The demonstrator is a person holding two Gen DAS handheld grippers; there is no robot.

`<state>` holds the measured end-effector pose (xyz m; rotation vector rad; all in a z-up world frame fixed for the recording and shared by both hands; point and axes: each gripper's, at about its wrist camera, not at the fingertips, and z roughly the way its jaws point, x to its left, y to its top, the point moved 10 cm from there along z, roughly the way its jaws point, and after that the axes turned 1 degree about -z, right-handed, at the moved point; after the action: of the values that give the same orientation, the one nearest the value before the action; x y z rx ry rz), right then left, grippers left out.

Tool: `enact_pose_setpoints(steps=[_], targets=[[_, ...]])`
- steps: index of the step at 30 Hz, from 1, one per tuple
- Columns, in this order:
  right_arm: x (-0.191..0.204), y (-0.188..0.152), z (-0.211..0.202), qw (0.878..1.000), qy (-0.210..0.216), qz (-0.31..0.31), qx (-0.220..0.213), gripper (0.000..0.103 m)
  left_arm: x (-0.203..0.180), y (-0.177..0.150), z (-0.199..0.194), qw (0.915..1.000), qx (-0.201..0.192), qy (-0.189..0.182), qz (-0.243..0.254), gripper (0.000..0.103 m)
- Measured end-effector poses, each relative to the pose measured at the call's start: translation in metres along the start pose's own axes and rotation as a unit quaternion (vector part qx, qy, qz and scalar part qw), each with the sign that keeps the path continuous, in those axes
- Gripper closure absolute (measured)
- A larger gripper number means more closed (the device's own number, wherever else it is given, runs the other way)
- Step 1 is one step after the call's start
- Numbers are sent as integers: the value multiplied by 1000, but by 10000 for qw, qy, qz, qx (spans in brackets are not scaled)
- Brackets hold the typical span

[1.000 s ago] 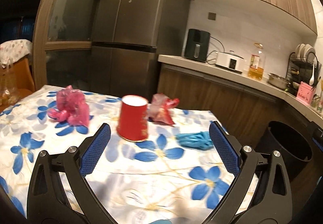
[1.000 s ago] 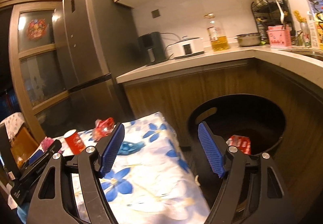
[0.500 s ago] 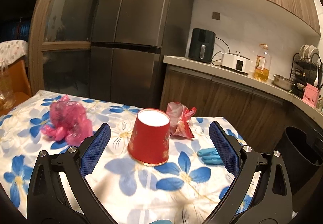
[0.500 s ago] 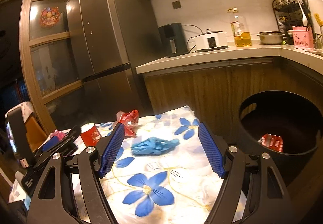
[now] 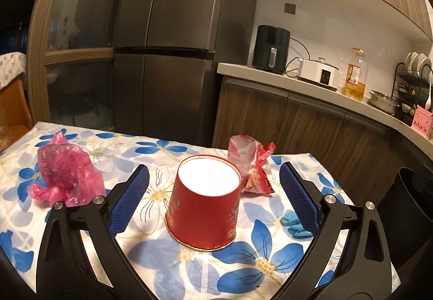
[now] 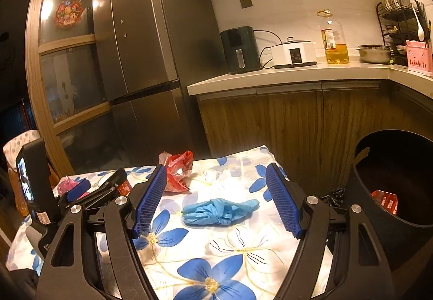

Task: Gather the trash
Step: 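Grasp the red paper cup with the left gripper, then grasp the red-and-clear plastic bag with the right gripper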

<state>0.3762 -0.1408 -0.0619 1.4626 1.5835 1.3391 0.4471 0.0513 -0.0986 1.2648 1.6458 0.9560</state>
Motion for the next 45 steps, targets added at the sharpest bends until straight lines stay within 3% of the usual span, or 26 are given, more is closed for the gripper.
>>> enact_pose_setpoints(steps=[7, 14, 22, 30, 39, 45], targets=[[2, -4, 11, 10000, 16, -56, 76, 29, 4, -10, 18, 9992, 360, -106, -137, 22], [4, -8, 18, 9998, 31, -90, 152, 29, 9, -16, 25, 9983, 523, -91, -230, 43], [11, -12, 26, 9995, 89, -153, 256, 29, 14, -14, 16, 9985, 410, -100, -335, 44], [33, -13, 44, 9989, 213, -246, 340, 30, 37, 2, -26, 9981, 225, 146, -561, 44], [71, -15, 87, 9977, 319, -380, 457, 35, 62, 23, -77, 9974, -337, 362, -516, 44], [86, -23, 119, 9960, 366, -318, 753, 36, 76, 22, -82, 9964, -328, 321, -710, 44]])
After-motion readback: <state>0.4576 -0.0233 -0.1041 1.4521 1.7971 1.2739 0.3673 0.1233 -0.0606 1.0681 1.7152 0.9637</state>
